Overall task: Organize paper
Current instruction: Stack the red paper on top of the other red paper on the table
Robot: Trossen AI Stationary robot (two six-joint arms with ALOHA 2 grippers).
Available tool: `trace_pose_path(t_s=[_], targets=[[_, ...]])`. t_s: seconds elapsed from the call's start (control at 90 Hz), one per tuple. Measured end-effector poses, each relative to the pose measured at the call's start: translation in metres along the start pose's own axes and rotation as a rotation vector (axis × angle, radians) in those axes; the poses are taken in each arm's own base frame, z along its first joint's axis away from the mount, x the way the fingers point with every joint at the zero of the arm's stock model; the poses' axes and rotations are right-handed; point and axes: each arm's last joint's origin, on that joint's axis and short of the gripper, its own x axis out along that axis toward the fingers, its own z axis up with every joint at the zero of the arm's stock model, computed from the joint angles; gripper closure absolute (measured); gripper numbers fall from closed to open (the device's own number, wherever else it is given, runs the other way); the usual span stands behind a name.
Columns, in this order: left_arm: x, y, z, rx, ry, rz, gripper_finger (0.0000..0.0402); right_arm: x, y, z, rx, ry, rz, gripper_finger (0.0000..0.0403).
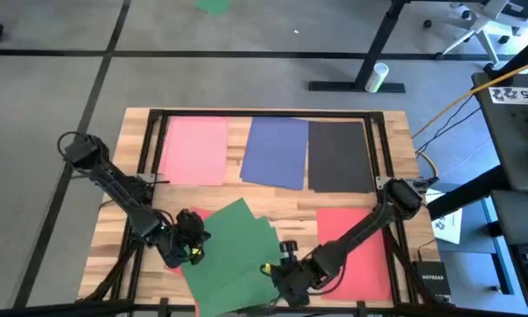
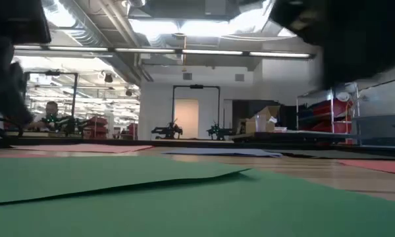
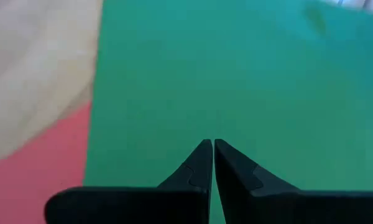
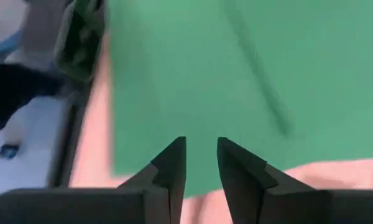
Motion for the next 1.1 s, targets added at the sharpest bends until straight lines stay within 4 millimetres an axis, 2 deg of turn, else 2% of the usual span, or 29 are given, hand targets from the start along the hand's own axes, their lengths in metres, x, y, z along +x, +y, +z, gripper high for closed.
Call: trace_pose_path(t_s=[0.244,0.433,0.522,0.644,0.9,1.1], targets=[[0.009,0.0,-0.007,-0.001,0.028,0.024,0.0402,0.015,0.04,-0.027,-0.077,0.06,0.039,0.0322],[0.009,0.0,-0.007,0.0,0.033,0.025,0.0402,0.03,0.058,-0.033,-0.07,-0.007,0.063,0.0322],[0.009,0.0,-0.007,-0.001,0.033,0.024,0.0402,0.042,0.058,-0.036,-0.076,-0.02,0.005,0.0322],[0.009,0.0,-0.007,-0.002,0.032,0.022,0.0402,0.047,0.055,-0.035,-0.09,-0.042,-0.048,0.0322],[0.009,-0.001,-0.007,0.001,0.03,0.017,0.0402,0.046,0.052,-0.029,-0.12,-0.098,-0.173,0.0322],[0.009,-0.001,-0.007,0.0,0.03,0.016,0.0402,0.044,0.051,-0.027,-0.125,-0.116,-0.204,0.0322]])
